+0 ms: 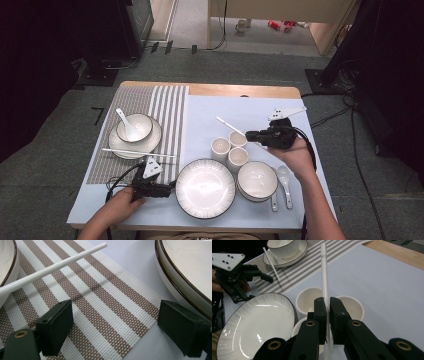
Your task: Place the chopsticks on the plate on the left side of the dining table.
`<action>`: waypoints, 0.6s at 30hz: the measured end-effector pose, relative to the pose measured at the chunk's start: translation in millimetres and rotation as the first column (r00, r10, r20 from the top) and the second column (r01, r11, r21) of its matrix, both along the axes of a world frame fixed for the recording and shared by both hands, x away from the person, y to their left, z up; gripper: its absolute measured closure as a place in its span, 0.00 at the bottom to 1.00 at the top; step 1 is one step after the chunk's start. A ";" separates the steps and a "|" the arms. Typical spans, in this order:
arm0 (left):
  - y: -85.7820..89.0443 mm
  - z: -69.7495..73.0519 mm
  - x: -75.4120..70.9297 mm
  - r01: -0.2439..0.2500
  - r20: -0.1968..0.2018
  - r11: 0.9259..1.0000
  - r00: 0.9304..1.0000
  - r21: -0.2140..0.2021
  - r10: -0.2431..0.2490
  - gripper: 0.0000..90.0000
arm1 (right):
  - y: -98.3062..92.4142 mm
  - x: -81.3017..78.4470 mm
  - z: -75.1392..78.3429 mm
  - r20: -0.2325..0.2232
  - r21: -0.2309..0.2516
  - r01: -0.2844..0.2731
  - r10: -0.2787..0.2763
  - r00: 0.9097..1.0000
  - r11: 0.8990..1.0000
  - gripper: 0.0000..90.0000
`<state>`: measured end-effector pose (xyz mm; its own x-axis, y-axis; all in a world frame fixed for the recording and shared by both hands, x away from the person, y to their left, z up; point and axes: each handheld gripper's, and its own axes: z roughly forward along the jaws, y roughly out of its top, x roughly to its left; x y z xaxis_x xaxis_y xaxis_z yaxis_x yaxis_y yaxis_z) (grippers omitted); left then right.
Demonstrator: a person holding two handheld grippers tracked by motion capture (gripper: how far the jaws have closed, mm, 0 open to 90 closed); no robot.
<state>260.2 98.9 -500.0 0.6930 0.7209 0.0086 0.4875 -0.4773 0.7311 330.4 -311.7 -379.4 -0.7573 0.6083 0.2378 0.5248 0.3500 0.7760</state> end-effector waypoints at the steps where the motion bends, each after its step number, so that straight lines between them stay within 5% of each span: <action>1: 0.0 0.0 0.0 0.000 0.000 1.000 1.000 0.000 0.000 0.15 | 1.2 0.2 1.1 0.006 -0.003 -0.002 0.002 1.000 1.000 0.94; 18: 0.0 0.0 0.2 -0.001 -0.001 1.000 1.000 -0.002 0.001 0.15 | 19.1 5.3 8.1 0.013 -0.020 -0.069 0.069 0.998 0.997 0.94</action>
